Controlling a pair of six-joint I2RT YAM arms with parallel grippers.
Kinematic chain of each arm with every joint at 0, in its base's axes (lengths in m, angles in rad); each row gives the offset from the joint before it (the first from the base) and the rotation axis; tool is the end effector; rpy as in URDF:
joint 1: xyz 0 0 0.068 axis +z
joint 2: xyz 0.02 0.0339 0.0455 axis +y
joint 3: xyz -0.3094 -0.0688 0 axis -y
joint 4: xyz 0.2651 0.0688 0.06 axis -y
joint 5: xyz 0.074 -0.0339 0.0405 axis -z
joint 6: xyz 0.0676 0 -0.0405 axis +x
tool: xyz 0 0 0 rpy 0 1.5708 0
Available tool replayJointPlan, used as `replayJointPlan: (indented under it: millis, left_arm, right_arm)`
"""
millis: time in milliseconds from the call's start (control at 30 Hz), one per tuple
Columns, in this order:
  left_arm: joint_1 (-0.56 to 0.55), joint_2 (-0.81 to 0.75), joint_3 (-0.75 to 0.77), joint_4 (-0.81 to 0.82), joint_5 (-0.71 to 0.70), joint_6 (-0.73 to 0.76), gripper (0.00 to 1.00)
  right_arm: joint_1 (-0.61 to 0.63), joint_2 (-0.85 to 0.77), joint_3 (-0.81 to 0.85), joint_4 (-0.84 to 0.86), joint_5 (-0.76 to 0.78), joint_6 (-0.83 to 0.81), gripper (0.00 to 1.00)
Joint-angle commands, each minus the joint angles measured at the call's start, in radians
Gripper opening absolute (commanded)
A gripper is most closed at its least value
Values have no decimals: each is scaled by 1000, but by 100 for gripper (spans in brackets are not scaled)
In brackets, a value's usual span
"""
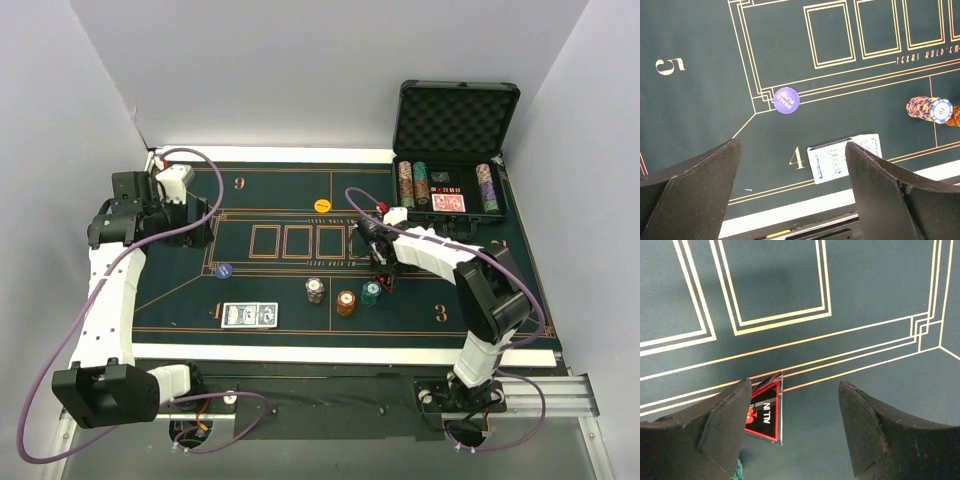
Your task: Distribute texas hold em gaming equipment
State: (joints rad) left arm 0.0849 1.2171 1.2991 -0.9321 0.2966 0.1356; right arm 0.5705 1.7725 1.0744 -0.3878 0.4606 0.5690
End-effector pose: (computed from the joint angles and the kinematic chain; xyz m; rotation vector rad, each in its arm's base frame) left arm 0.2643 0.0027 0.3811 0.1946 2.3796 -0.2551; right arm 0.3414 0.1834 0.1732 0.1424 2.4887 -0.1593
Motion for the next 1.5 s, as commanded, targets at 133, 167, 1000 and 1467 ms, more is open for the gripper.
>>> replayJointPlan:
  millis: [133,167,1000,1467]
  left_arm:
    - [7,-27,-3,-16,6,29,96]
    - [6,-27,-1,-17,3,30,96]
    - [7,24,63,-24,-31,39,96]
    - [3,27,39,-14,-8,29,96]
  right_arm:
    - [75,-52,64,-23,62,55,74]
    - [83,-44,79,-26,61,54,74]
    - [57,-82,-188,3,23,204,59]
    - [-4,-267,-263,-20,35,209,57]
